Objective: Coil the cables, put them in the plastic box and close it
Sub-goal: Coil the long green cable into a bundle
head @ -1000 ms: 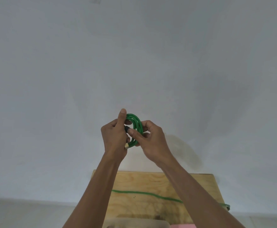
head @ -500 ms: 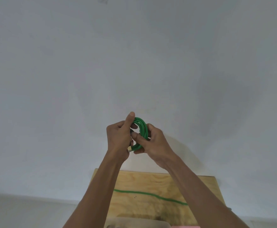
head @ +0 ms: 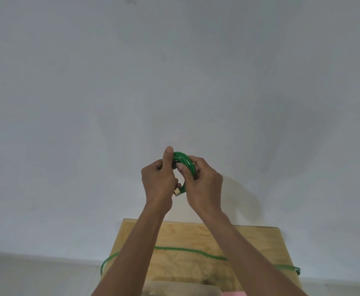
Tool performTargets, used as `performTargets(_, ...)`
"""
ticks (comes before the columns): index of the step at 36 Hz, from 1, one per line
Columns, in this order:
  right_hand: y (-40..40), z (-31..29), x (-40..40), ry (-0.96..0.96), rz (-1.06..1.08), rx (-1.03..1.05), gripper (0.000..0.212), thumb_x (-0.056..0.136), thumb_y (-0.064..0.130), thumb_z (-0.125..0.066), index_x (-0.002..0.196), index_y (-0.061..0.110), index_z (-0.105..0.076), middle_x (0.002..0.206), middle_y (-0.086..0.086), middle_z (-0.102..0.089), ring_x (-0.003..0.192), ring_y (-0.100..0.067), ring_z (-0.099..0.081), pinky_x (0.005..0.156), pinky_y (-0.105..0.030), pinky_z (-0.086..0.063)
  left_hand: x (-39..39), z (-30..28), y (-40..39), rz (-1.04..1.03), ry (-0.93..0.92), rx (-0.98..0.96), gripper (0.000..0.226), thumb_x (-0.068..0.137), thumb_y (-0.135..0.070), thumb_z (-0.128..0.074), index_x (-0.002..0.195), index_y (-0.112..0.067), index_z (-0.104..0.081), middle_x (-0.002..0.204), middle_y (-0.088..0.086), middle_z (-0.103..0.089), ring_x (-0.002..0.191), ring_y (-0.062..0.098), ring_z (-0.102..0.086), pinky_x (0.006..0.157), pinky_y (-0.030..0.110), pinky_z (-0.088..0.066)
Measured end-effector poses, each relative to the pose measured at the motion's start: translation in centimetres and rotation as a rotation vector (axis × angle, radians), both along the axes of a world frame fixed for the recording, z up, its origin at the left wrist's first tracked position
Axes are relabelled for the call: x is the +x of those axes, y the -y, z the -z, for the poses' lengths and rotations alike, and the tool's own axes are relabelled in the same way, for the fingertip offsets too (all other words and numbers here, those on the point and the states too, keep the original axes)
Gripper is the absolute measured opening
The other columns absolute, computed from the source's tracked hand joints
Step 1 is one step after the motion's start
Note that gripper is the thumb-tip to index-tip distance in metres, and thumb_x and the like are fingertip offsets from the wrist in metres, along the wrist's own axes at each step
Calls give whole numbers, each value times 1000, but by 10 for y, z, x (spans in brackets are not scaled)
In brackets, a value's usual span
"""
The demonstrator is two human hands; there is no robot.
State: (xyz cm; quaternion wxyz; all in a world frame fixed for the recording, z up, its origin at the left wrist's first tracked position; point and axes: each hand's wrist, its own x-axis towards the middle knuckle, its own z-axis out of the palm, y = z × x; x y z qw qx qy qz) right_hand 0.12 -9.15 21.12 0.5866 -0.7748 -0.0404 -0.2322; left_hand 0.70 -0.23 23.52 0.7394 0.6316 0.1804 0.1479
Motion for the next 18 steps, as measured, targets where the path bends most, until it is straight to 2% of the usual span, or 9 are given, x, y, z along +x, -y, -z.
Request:
performTargets(3, 0, 1, 0, -3, -2, -56, 17, 90, 34, -70, 104, 24, -71, 75, 13, -67, 63, -8, -58, 62, -17, -47, 0, 3, 0, -15, 9, 20, 61, 94, -49, -62, 74, 8, -65, 66, 17, -65, 39, 20, -44, 41, 26, -43)
performTargets(4, 0, 1, 0, -11, -9, -96, 21, 89, 35, -71, 107, 25, -72, 82, 11, -69, 66, -9, -58, 65, -21, -49, 0, 4, 0, -15, 14, 27, 60, 95, -49, -61, 71, 6, -65, 60, 17, -61, 38, 20, -44, 41, 26, -43)
performTargets(6, 1, 1, 0, -24, -16, -146, 27, 85, 36, -74, 109, 24, -71, 88, 7, -71, 69, -13, -60, 69, -27, -52, -1, 5, -1, -6, 15, 40, 56, 96, -48, -61, 69, 0, -68, 46, 4, -55, 35, 18, -44, 43, 28, -42)
performTargets(9, 4, -2, 1, -53, 1, -116, 24, 82, 32, -79, 102, 20, -73, 83, 5, -72, 68, -17, -62, 68, -32, -54, -2, 6, 1, 16, 23, 81, 52, 96, -48, -60, 72, -4, -71, 48, 0, -60, 36, 17, -46, 46, 29, -44)
performTargets(13, 7, 1, 1, -53, 14, -80, 15, 84, 26, -78, 96, 17, -75, 77, 1, -73, 67, -20, -64, 67, -38, -54, 1, 10, 2, 16, 17, 155, 51, 96, -50, -59, 71, -8, -73, 57, 5, -65, 42, 18, -51, 47, 28, -46)
performTargets(16, 6, 10, 0, -37, 39, -95, 15, 85, 29, -77, 94, 18, -76, 76, -1, -72, 65, -22, -62, 65, -41, -54, 2, 14, 5, 9, -3, 231, 58, 95, -56, -55, 74, -5, -72, 59, 11, -63, 46, 17, -51, 51, 34, -50)
performTargets(18, 8, 16, 1, -77, 50, -102, 18, 85, 31, -75, 98, 18, -76, 78, -2, -72, 67, -21, -62, 68, -40, -54, 0, 18, 7, 22, -34, 329, 58, 97, -59, -50, 76, -9, -72, 56, 0, -60, 52, 13, -53, 56, 32, -47)
